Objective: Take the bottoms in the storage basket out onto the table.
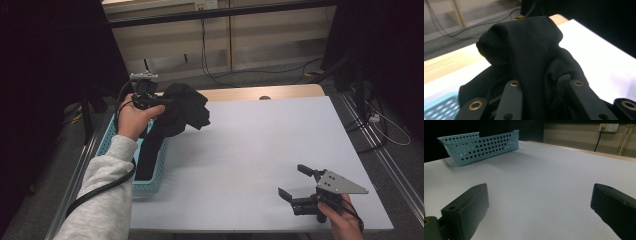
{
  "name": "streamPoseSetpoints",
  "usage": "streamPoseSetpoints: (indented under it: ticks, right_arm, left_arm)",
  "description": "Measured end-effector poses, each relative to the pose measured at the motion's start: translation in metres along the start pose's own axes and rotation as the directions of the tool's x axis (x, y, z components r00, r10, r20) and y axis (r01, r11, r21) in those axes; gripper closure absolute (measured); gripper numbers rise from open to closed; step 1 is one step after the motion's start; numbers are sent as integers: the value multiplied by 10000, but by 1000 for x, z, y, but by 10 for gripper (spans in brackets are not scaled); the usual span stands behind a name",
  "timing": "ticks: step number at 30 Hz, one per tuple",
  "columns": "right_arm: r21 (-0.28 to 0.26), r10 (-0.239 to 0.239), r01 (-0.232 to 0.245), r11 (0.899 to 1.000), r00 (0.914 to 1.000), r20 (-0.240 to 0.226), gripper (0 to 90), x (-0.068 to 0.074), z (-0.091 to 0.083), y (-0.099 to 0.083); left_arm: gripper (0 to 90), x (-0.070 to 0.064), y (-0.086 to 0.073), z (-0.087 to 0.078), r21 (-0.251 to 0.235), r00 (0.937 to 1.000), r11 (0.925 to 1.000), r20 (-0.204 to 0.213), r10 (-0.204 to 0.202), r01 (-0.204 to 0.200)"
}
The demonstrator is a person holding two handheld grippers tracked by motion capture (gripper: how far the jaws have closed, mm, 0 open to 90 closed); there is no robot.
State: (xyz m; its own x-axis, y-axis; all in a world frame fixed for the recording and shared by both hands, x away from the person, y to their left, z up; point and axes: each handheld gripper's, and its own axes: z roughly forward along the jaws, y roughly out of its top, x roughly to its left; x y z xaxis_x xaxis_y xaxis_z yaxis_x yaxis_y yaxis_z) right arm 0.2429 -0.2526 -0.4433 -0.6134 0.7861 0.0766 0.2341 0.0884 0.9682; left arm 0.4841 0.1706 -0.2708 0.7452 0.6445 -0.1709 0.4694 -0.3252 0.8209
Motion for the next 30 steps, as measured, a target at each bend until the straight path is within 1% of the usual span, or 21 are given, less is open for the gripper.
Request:
streamPoseSetpoints:
  ticks: [4,9,16,20,22,25,28,30]
  right_arm:
    - [-19,-5,5,10000,10000,-5,4,0,0,0]
    - [-5,-26,26,10000,10000,-27,4,0,0,0]
    - [14,-63,63,10000,10000,-30,4,0,0,0]
    - [25,-66,66,10000,10000,-29,4,0,0,0]
    - [45,-108,108,9999,9999,-30,5,0,0,0]
    - [45,-114,114,9999,9999,-34,4,0,0,0]
    - [9,-111,111,9999,9999,-51,4,0,0,0]
    - [34,-100,100,9999,9999,-36,4,0,0,0]
  left_arm:
    - [748,-11,6,8,-135,9996,9999,279,55,-52]
    - [748,-29,13,19,-371,9974,9990,665,273,-249]
    - [747,-58,18,39,-237,9908,9972,1139,734,-711]
    - [747,-72,20,49,-326,9848,9964,1528,822,-781]
    - [747,-79,21,54,-441,9810,9962,1757,819,-753]
    - [747,-90,22,61,-547,9751,9948,2003,950,-857]
    - [747,-100,24,66,-756,9679,9935,2306,999,-845]
    - [746,-105,25,69,-934,9623,9927,2536,979,-764]
